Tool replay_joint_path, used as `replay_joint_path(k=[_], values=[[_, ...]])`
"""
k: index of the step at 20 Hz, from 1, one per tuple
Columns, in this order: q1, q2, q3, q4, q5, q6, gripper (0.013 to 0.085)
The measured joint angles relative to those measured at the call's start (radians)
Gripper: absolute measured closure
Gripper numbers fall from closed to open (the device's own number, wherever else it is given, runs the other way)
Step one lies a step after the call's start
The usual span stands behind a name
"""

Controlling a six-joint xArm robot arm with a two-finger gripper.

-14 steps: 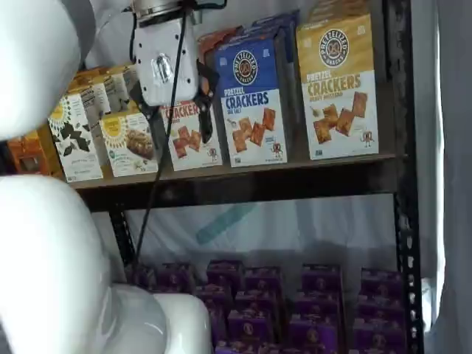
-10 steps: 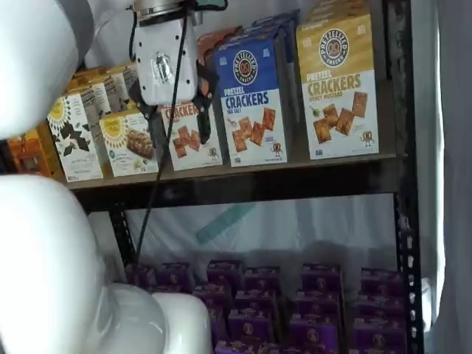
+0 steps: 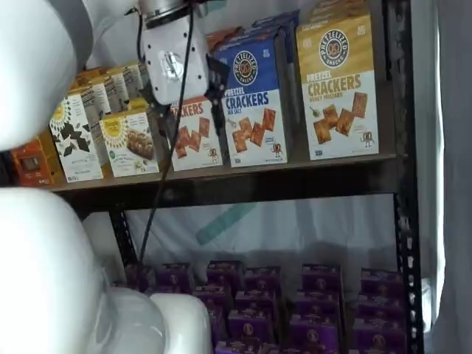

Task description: Retrieve the yellow and white box located on the top shelf, the sixth one from the left

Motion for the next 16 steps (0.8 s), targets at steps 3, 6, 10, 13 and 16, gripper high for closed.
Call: replay_joint_path(k=[3,6,10,13,16], values=[[-0.074,0.012,0.002,-0.012,-0.058,-0.073,0.013],[-0.164,0.034,-0.006,-0.002,-0.117,-0.156,0.013],[-0.275,0.072,-0.032,0.022,-0.184,-0.256,0.013],[-0.35,0.114,-0.067,0.041,-0.212,-0.324,0.013],[-0.414,0.151,-0.098,0.058,-0.243,-0.383,0.013]])
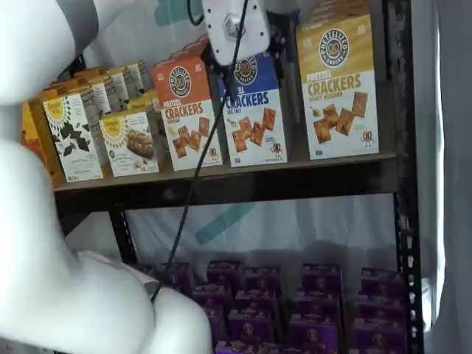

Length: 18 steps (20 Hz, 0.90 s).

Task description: Retrieve the yellow and white box located on the top shelf, the sixth one from the left

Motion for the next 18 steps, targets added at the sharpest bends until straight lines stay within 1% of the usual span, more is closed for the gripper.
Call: replay_joint_path(k=[2,6,14,18], values=[[-0.046,0.029,-0.023,0.02,-0.021,-0.041,0.013],[-0.105,0.085,-0.069,0.048,-0.036,-0.097,0.013],[-0.182,0.171,-0.151,0.088,-0.035,-0.168,0.013],[-0.214,0.201,-0.181,0.105,-0.038,-0.197,0.013]])
